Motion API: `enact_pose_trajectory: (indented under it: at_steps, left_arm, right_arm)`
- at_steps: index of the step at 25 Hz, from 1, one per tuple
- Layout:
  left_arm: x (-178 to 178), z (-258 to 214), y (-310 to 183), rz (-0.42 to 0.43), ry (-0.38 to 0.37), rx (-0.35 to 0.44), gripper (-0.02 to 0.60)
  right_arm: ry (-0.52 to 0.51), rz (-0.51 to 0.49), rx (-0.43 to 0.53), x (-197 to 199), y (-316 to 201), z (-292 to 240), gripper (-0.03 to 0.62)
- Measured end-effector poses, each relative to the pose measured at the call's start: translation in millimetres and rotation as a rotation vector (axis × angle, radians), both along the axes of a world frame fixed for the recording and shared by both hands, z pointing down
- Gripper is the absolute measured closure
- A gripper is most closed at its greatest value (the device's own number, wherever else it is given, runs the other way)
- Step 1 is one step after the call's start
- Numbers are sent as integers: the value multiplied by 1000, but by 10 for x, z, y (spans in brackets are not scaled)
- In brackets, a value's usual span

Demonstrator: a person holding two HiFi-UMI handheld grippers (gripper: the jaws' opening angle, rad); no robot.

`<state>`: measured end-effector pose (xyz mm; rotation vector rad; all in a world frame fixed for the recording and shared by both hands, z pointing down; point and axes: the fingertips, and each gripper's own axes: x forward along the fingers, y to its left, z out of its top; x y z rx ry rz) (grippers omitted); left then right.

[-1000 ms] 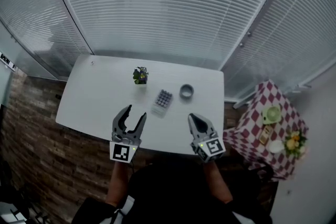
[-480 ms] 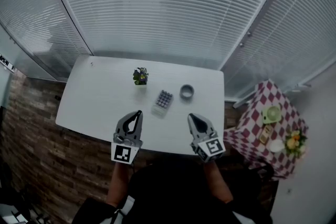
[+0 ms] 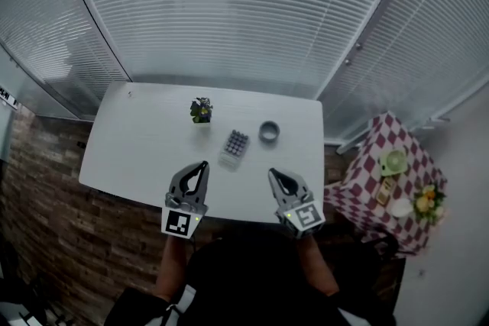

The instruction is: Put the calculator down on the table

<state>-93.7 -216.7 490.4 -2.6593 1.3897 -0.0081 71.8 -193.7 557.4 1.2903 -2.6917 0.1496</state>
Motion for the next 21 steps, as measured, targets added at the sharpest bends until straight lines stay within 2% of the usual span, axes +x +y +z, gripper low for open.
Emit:
enact_pose_trajectory:
  at_steps: [6, 10, 21]
  left_arm:
    - [44, 13, 54, 14, 2, -8, 574]
    - [42, 15, 64, 19, -1, -11, 574]
    - [48, 37, 151, 18, -11, -18, 574]
  right_arm:
    - [45, 10, 15, -12, 51, -48, 589]
    - [25, 31, 35, -7, 36, -129, 589]
    - [30, 7, 33, -44, 98, -149, 589]
